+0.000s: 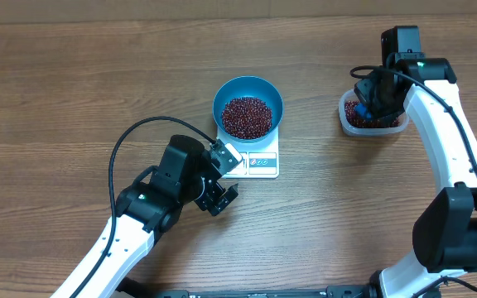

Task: Scoop item into bowl and weigh 150g on scale
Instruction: 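Lower the blue scoop into the tub, right gripper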

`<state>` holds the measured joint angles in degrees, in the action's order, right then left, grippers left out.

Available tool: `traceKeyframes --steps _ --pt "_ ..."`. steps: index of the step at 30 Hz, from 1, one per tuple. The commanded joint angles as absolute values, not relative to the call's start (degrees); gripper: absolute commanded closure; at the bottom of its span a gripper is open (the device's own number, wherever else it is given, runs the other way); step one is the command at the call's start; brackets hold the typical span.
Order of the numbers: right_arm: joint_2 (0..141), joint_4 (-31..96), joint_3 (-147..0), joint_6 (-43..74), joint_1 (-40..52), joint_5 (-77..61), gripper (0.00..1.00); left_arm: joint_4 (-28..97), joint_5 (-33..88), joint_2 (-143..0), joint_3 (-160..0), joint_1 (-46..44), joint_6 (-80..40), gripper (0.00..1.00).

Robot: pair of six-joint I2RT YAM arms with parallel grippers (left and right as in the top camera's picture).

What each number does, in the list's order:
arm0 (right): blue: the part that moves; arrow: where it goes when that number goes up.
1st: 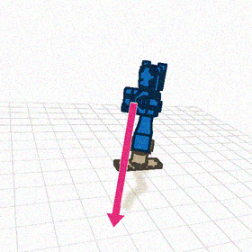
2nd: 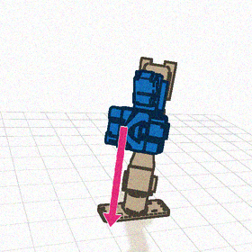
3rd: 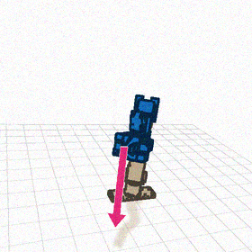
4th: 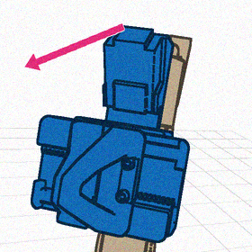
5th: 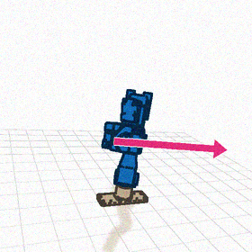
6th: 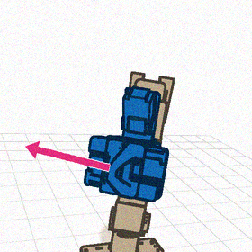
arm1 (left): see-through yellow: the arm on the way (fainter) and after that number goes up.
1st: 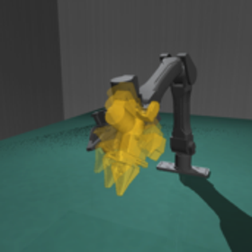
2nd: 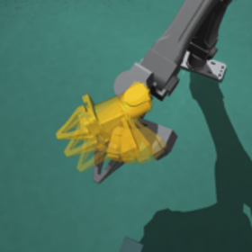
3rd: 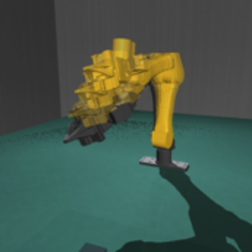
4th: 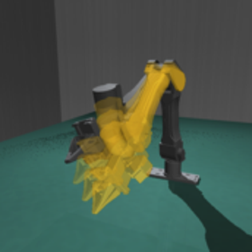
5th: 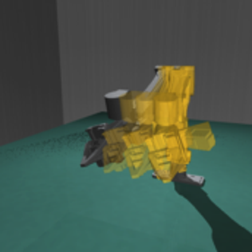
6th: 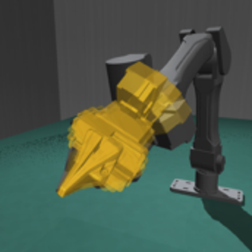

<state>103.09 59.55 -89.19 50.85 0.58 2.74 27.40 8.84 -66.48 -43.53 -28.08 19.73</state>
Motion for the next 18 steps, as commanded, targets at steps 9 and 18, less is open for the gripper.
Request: traceKeyframes --steps 9,18 --pt "102.8 60.3 -89.1 50.7 0.6 1.8 0.45 27.2 9.7 -65.9 -43.2 -27.8 20.6 0.01" --pt "102.8 62.3 -89.1 45.9 0.6 2.7 0.27 27.2 9.7 -65.9 -43.2 -27.8 20.6 0.01"
